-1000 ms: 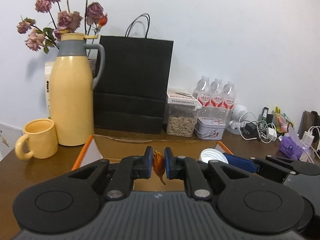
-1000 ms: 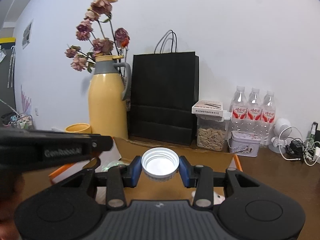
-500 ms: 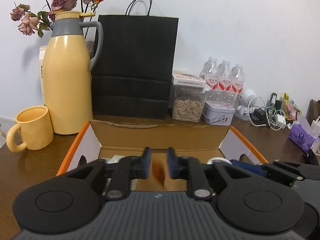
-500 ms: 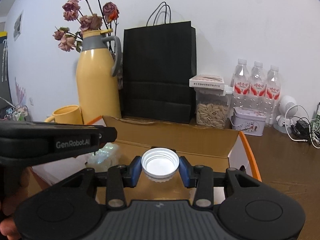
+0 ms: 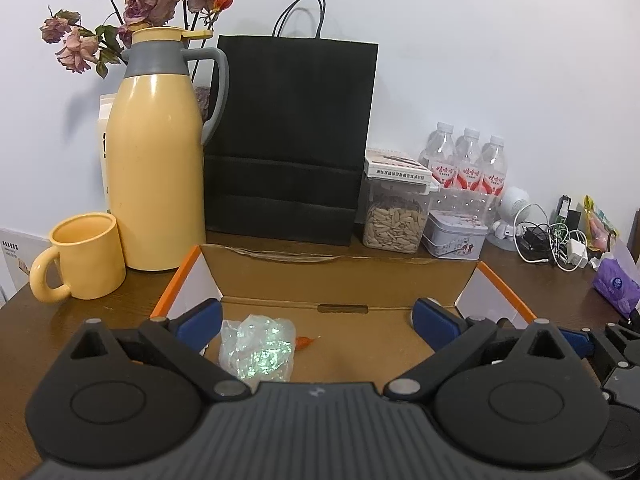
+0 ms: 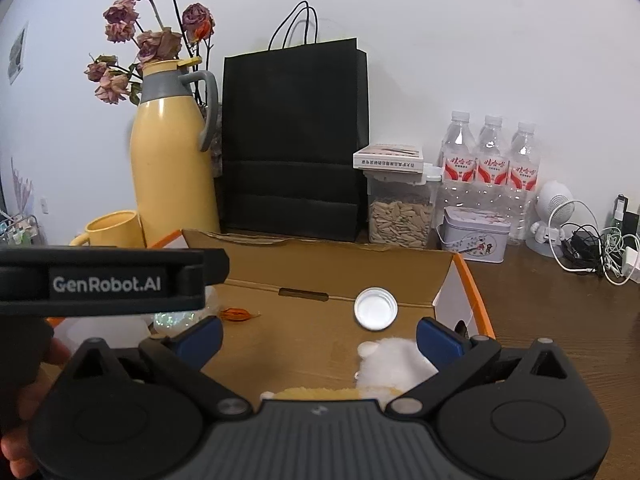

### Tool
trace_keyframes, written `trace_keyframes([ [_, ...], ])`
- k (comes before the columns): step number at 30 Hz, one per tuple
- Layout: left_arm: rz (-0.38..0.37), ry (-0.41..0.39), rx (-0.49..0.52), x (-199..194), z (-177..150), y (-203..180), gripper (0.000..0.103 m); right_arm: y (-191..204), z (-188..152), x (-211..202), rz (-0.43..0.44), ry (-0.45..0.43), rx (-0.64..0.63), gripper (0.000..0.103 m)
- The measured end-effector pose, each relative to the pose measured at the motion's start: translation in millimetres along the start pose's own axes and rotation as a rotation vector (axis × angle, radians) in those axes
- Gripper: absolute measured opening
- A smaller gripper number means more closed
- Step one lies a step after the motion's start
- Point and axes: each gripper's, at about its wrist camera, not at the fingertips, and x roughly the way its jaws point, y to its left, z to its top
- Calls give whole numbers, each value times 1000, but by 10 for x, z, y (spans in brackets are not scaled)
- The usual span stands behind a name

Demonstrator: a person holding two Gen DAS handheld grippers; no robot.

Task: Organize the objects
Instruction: 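Drop the orange item and white cap into the box, opening both tools, then move both tools back toward the remaining items on the table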

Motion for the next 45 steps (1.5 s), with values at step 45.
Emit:
trace_keyframes([
  [45, 91, 62, -13, -1529, -489, 941, 103, 213, -490, -1058, -79, 190, -17, 103],
])
